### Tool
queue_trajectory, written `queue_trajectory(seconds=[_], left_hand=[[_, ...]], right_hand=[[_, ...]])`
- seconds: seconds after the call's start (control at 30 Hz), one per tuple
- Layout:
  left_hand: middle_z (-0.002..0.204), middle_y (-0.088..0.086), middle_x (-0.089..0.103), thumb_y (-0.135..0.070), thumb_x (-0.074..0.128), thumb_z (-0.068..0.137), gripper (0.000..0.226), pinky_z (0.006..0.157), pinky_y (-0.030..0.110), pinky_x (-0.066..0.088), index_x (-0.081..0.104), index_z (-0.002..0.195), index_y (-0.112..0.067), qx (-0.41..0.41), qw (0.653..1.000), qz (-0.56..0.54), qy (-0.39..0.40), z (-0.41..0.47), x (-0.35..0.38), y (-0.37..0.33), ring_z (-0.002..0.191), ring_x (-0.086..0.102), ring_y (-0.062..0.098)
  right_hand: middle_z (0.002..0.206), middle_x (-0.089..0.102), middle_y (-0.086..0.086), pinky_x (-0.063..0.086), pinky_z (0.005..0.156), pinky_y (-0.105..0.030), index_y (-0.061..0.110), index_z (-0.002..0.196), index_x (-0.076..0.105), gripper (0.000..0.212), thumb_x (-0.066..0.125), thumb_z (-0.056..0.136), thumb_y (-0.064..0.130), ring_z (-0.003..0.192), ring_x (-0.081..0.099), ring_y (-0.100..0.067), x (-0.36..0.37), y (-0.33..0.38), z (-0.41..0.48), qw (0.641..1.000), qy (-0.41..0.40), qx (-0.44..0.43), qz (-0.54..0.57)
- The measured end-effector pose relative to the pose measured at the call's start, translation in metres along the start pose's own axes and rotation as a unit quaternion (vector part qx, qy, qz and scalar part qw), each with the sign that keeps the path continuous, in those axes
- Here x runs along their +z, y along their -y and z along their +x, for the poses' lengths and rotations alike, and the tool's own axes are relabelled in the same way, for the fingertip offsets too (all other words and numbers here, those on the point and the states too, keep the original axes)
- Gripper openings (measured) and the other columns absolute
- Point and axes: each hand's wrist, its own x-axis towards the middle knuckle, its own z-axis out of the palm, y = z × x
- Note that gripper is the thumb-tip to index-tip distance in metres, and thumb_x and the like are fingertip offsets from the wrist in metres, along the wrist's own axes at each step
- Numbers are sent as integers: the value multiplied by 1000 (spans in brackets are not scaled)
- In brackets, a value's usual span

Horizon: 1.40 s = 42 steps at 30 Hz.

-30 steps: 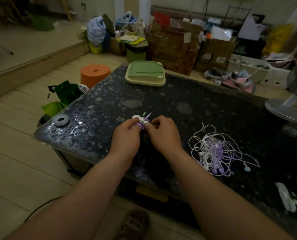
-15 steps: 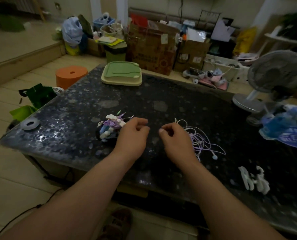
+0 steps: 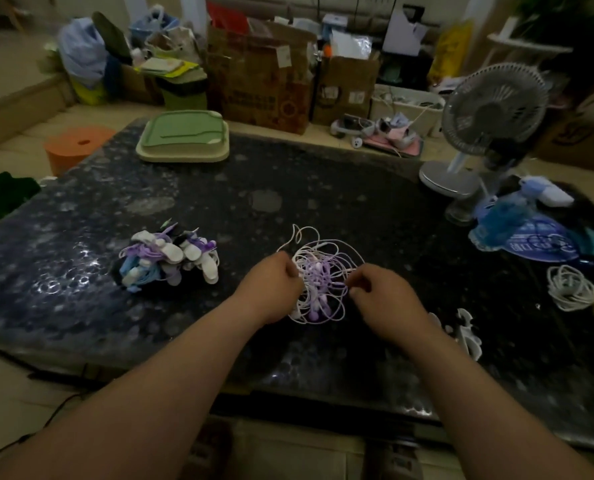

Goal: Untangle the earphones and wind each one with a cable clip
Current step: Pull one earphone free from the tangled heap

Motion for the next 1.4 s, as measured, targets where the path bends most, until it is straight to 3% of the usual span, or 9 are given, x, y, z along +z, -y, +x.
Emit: queue_trajectory(seconds=[0.23,0.37,0.47,0.63,0.77,0.87,0.93,1.07,1.4], left_hand=[[96,1,71,-19,59,94,8,84,41,58,57,93,-26,1,997,71,29,3,12,4,88,69,23],[100,2,69,-10,55,91,16,87,41,57,60,98,-24,4,996,84,28,2,11,5,94,67,26],[104,2,69,-13,55,93,15,90,41,56,61,102,-24,9,996,88,33,1,10,5,97,67,26],[110,2,69,-18,57,97,15,91,37,56,63,110,-21,8,995,92,46,0,7,6,99,65,22],[107,1,68,-23,58,97,10,83,36,54,62,105,-20,32,995,92,-20,-9,6,-6,94,64,20],[103,-6,66,-28,59,101,11,74,26,51,63,111,-24,109,990,-41,-76,-25,3,-30,89,64,10],[121,-11,67,-27,55,106,25,84,13,52,61,130,-28,127,976,-176,23,-39,2,-48,105,63,0],[141,-15,61,-16,59,103,51,110,24,45,48,150,-31,182,946,-216,162,-53,15,-58,129,57,-1],[115,-8,73,-22,61,99,26,106,49,51,67,123,-30,157,947,-261,104,-49,24,-63,114,67,18]], right_hand=[[108,62,11,53,76,-36,32,118,58,39,67,89,56,94,63,-13,28,28,7,998,-6,-59,-19],[90,65,8,53,71,-36,26,92,62,18,61,96,43,84,65,-17,32,30,12,997,-32,-56,-39],[74,72,6,54,64,-32,25,83,65,16,64,96,34,69,69,-8,15,24,9,994,-36,-8,106],[88,75,-3,56,69,-36,17,91,69,13,64,98,26,81,72,-22,-33,15,-9,925,-86,99,358],[87,78,-11,49,55,-26,8,102,64,14,52,100,15,62,68,-16,-61,20,-30,845,-99,122,511],[74,77,-4,46,54,-23,4,103,63,18,49,100,13,58,69,-11,-71,27,-47,821,-80,119,553],[70,74,-5,42,55,-25,5,97,65,21,47,101,15,54,61,-11,-73,29,-57,811,-44,117,572],[75,69,-10,36,54,-26,5,96,66,28,43,103,20,58,55,-15,-70,24,-68,803,31,95,588],[88,72,-19,48,63,-30,8,102,77,33,48,105,25,73,62,-21,-74,19,-64,866,11,40,499]])
